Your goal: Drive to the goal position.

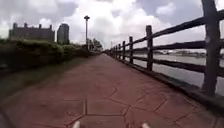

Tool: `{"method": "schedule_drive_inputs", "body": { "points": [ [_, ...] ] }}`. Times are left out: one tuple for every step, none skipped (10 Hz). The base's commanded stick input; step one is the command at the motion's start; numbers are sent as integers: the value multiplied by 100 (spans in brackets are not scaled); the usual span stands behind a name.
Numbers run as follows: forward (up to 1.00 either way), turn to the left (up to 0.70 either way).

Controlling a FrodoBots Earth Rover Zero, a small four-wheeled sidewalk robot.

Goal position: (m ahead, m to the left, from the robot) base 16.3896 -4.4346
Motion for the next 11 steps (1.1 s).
{"method": "schedule_drive_inputs", "body": {
  "points": [
    [85,11],
    [85,11],
    [85,11],
    [85,11],
    [85,11],
    [85,11],
    [85,11],
    [85,11],
    [85,11],
    [85,11],
    [85,11]
  ]
}}
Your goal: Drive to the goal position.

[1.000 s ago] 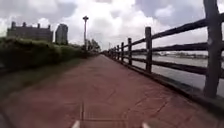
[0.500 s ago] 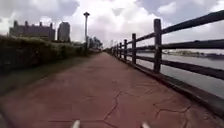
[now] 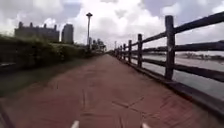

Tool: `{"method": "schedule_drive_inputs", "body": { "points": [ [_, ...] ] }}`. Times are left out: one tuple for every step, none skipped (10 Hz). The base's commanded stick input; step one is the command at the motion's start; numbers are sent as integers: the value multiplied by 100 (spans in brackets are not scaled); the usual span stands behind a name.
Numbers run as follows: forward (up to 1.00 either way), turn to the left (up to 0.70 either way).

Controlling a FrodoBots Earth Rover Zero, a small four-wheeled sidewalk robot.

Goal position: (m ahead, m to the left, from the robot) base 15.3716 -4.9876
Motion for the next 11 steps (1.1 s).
{"method": "schedule_drive_inputs", "body": {
  "points": [
    [85,4],
    [85,-20],
    [85,-21],
    [85,0],
    [85,11],
    [85,11],
    [85,11],
    [85,11],
    [85,11],
    [85,11],
    [85,11]
  ]
}}
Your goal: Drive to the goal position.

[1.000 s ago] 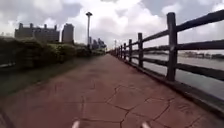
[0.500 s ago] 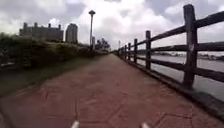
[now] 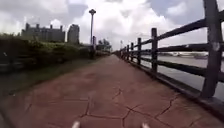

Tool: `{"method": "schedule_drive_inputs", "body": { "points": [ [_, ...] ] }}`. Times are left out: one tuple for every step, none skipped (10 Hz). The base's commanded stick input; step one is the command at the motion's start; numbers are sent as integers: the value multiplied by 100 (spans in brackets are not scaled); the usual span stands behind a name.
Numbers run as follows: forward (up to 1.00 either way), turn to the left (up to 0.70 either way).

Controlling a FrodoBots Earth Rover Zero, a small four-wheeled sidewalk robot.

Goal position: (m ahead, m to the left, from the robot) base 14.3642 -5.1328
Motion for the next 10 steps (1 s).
{"method": "schedule_drive_inputs", "body": {
  "points": [
    [85,11],
    [85,11],
    [85,11],
    [85,11],
    [85,11],
    [85,11],
    [85,11],
    [85,-23],
    [85,-23],
    [85,-23]
  ]
}}
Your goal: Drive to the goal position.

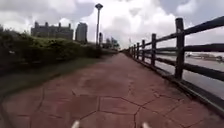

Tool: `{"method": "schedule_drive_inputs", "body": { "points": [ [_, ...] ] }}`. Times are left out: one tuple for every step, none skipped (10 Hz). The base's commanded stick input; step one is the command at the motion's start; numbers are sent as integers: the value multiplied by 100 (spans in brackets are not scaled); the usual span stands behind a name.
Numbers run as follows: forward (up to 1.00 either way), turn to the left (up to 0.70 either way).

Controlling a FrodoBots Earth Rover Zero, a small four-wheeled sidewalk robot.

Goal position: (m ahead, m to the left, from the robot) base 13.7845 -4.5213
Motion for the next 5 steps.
{"method": "schedule_drive_inputs", "body": {
  "points": [
    [85,-23],
    [85,-23],
    [85,-16],
    [85,8],
    [85,11]
  ]
}}
